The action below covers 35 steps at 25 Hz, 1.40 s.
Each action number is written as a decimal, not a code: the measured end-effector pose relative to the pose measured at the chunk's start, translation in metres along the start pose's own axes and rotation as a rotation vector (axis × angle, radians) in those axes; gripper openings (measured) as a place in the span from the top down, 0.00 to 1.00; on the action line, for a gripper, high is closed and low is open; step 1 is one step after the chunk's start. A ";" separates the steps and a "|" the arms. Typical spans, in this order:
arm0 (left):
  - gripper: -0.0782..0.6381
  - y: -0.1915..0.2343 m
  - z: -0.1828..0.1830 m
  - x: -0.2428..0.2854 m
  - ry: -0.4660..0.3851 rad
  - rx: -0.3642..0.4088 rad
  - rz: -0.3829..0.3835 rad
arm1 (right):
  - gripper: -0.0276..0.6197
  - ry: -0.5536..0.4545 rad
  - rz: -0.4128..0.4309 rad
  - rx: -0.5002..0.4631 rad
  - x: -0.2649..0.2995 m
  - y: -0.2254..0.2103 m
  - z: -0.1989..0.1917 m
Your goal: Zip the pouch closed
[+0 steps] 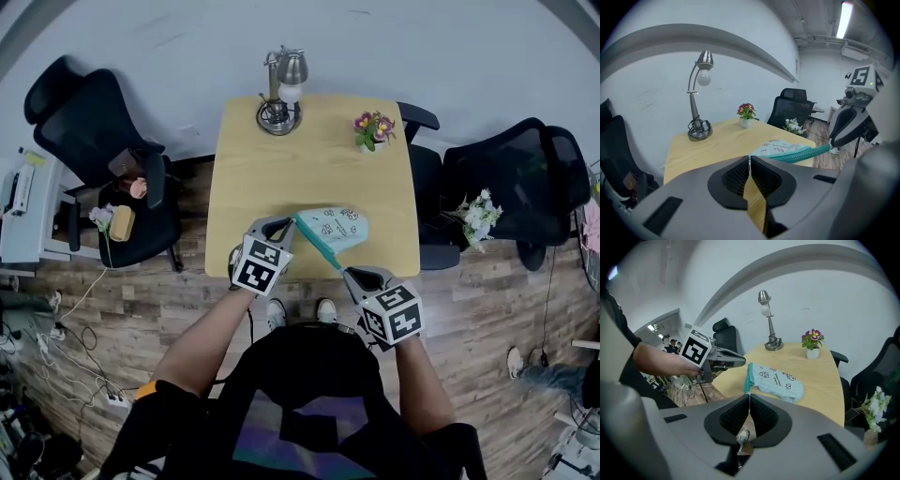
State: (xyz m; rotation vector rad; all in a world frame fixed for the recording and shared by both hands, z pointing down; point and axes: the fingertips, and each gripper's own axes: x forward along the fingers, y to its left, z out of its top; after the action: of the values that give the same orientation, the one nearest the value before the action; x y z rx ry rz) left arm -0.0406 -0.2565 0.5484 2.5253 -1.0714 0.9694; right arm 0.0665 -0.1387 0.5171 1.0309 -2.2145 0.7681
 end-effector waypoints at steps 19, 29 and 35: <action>0.87 -0.029 0.063 -0.099 -0.251 -0.157 0.006 | 0.90 -0.272 -0.197 -0.106 -0.033 0.010 0.089; 0.87 -0.055 0.106 -0.156 -0.407 -0.086 0.038 | 0.93 -0.482 -0.242 -0.225 -0.073 0.047 0.134; 0.87 -0.067 0.110 -0.165 -0.436 -0.062 0.043 | 0.93 -0.522 -0.263 -0.210 -0.085 0.050 0.136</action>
State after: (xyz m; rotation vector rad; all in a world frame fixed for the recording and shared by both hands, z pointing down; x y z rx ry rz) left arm -0.0244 -0.1659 0.3601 2.7392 -1.2472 0.3887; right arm 0.0375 -0.1661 0.3532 1.5008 -2.4378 0.1499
